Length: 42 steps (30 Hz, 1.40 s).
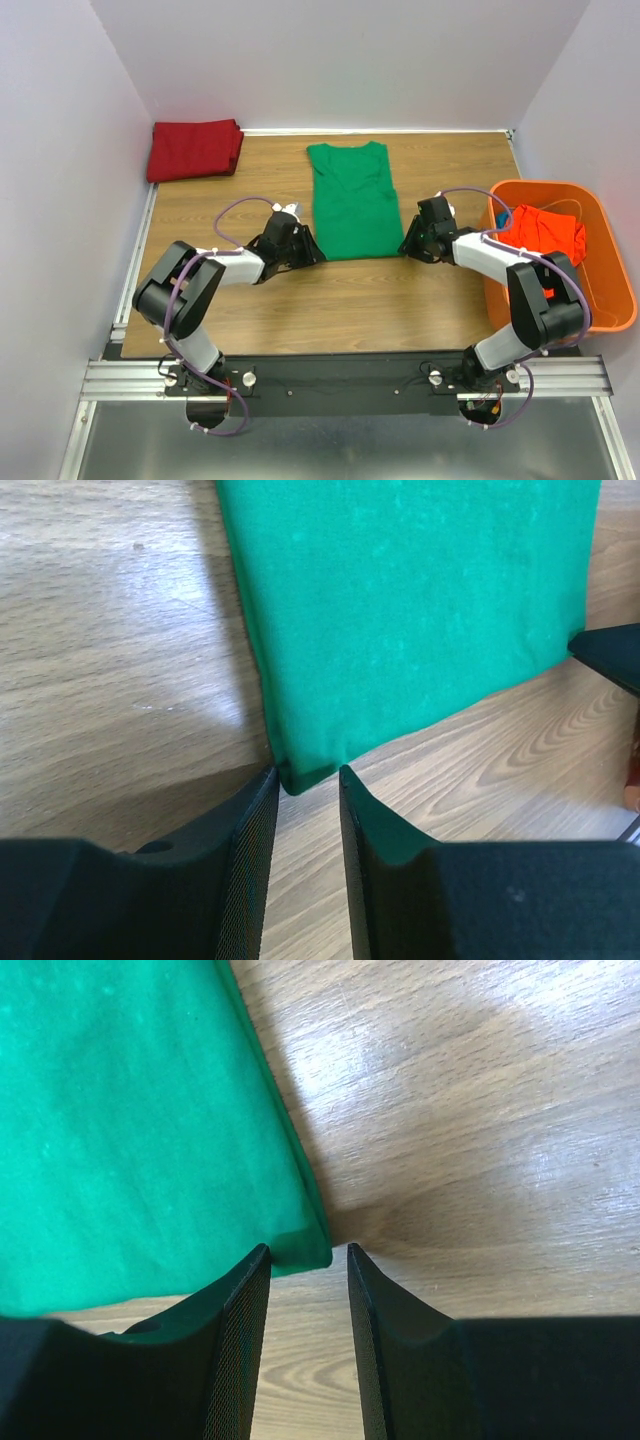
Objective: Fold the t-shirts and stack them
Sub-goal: Fold the folded rectangular tshirt in 1/3 of the way
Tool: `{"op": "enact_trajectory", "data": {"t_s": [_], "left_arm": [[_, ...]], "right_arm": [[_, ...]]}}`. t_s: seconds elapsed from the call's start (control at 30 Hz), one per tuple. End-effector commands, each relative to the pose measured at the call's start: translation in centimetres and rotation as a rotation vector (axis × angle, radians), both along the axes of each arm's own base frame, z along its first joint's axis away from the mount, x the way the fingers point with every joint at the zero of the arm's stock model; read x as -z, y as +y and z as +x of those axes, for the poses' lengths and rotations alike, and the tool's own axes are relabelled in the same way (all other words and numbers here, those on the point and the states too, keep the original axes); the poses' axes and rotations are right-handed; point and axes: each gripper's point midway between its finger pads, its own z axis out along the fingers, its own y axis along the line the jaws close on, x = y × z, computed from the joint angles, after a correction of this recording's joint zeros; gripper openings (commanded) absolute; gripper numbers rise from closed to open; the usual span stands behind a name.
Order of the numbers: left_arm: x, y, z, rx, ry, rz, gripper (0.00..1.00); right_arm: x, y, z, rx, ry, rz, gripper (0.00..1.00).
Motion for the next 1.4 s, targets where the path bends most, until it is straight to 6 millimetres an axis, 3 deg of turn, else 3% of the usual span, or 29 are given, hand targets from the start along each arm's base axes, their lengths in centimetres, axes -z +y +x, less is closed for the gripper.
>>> {"op": "enact_trajectory", "data": {"t_s": [0.0, 0.17, 0.27, 0.37, 0.5, 0.63, 0.83, 1.1, 1.23, 1.37], "left_arm": [[1.9, 0.5, -0.2, -0.035, 0.033, 0.055, 0.38], [1.7, 0.2, 0.2, -0.049, 0.031, 0.051, 0.31], [1.4, 0.1, 0.5, -0.058, 0.023, 0.044, 0.2], [1.0, -0.1, 0.7, -0.059, 0.018, 0.039, 0.03], [0.2, 0.0, 0.6, -0.062, 0.006, 0.031, 0.0], [-0.6, 0.8, -0.2, -0.078, -0.007, 0.034, 0.0], [-1.1, 1.8, -3.1, -0.088, -0.004, 0.011, 0.0], [-1.9, 2.3, -8.7, -0.083, 0.009, -0.041, 0.0], [-1.2, 2.5, -11.7, -0.067, 0.047, -0.061, 0.0], [-1.5, 2.6, -13.1, -0.049, 0.056, -0.072, 0.0]], "right_arm": [[1.0, -0.1, -0.2, 0.013, 0.011, 0.013, 0.44], [1.6, 0.1, -0.5, 0.009, 0.016, 0.024, 0.43], [1.8, 0.3, -0.5, 0.009, 0.012, 0.035, 0.42], [1.7, 0.5, -0.2, 0.012, -0.005, 0.05, 0.39], [1.2, 0.7, -0.3, 0.002, -0.016, 0.068, 0.21], [0.6, 1.0, -1.4, -0.017, -0.023, 0.1, 0.1], [0.4, 1.7, -4.9, -0.053, 0.001, 0.187, 0.05], [-0.1, 2.8, -10.8, -0.109, 0.024, 0.334, 0.05], [-0.1, 3.6, -14.1, -0.136, 0.061, 0.398, 0.04], [-0.3, 4.4, -16.1, -0.17, 0.075, 0.42, 0.08]]}}
